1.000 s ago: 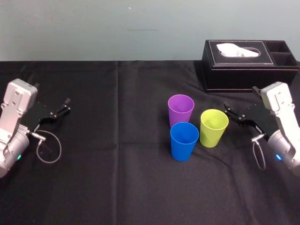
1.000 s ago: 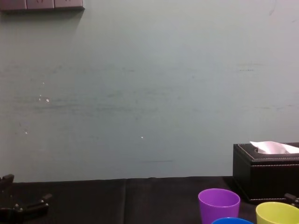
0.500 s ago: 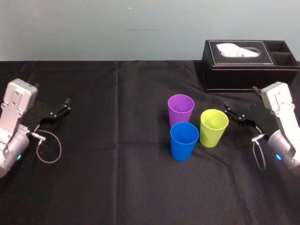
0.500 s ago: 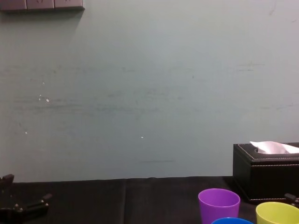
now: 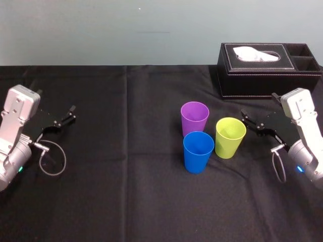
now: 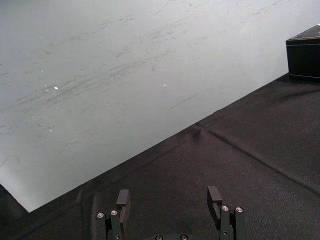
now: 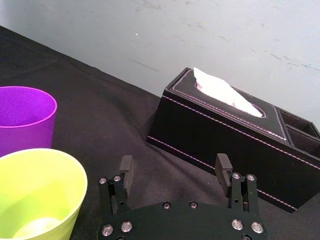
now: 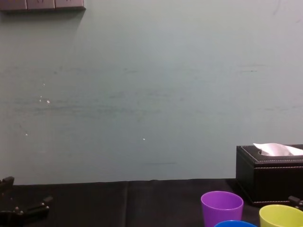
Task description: Stack the three plastic cups sequentially using one hand.
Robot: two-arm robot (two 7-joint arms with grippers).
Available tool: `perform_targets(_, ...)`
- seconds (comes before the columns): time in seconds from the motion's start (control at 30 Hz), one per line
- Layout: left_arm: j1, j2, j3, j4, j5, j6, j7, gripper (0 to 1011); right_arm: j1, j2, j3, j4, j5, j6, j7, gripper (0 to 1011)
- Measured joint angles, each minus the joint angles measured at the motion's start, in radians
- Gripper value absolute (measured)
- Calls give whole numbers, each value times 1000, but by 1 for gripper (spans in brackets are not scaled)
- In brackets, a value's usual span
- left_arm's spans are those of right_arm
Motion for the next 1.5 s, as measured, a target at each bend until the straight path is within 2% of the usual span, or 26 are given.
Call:
perform_targets(0.17, 0, 0, 0, 0, 0, 0, 0, 1011, 0, -3, 12, -11, -2, 0, -6, 1004)
perform_targets(0.37, 0, 0, 0, 0, 0, 0, 0, 1011, -13, -5, 57, -54, -8, 2, -29, 1004)
perform_targets(0.5, 0, 0, 0, 0, 0, 0, 0, 1011, -44, 2, 91, -91, 11, 13, -32, 1004)
perform_targets(0.63, 0, 0, 0, 0, 0, 0, 0, 1011, -93, 15, 128, -137, 54, 37, -22, 1004)
perform_targets(0.83, 0, 0, 0, 0, 0, 0, 0, 1011, -196, 49, 186, -223, 127, 79, 14, 1004)
perform_targets(0.93, 0, 0, 0, 0, 0, 0, 0, 1011, -257, 69, 211, -269, 148, 91, 27, 1004)
perform_targets(1.03, 0, 0, 0, 0, 0, 0, 0, 1011, -340, 92, 239, -324, 161, 95, 38, 1004)
perform_targets(1.3, 0, 0, 0, 0, 0, 0, 0, 1011, -452, 107, 259, -384, 182, 69, 92, 1004)
perform_targets(1.5, 0, 0, 0, 0, 0, 0, 0, 1011, -465, 86, 247, -391, 201, 53, 151, 1004)
